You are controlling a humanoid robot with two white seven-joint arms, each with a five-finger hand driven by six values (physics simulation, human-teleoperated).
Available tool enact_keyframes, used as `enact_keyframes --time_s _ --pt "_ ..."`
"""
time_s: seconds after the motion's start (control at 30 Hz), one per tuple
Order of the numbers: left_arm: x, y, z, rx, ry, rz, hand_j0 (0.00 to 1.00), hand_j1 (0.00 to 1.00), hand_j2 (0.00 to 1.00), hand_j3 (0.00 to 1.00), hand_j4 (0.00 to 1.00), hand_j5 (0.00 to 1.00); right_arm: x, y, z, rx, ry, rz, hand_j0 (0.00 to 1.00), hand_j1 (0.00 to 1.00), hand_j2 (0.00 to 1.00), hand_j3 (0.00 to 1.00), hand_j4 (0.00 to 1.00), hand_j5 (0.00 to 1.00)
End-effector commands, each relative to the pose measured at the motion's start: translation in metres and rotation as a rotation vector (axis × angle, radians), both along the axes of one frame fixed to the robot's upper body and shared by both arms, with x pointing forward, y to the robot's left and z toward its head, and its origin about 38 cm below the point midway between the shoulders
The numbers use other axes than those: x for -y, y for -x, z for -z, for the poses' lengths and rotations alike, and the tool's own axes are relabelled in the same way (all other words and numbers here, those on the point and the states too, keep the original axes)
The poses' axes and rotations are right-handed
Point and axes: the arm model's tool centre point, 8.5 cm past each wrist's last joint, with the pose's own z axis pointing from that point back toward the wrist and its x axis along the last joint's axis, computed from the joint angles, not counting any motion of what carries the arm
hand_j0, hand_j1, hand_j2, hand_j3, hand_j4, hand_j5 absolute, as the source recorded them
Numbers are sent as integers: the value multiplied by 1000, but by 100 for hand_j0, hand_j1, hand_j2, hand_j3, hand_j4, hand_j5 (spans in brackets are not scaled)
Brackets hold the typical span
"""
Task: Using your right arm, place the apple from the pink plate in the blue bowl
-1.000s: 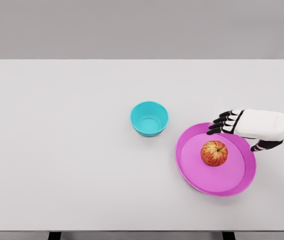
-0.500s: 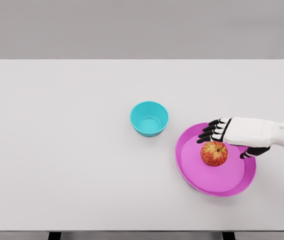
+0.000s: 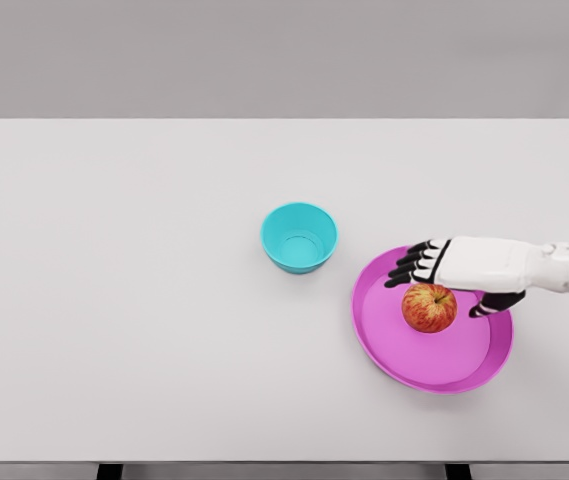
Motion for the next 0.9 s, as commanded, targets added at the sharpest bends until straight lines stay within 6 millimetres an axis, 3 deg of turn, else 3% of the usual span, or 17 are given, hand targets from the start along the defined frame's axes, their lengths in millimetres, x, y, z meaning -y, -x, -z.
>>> enact_keyframes --time_s 0.0,0.87 --pt "0 0 0 0 0 0 100 100 100 100 100 100 -1 1 5 -18 -3 2 100 100 100 100 100 100" --pt "0 0 0 0 0 0 100 100 100 100 100 100 -6 -2 24 -67 11 -5 100 100 100 100 100 100"
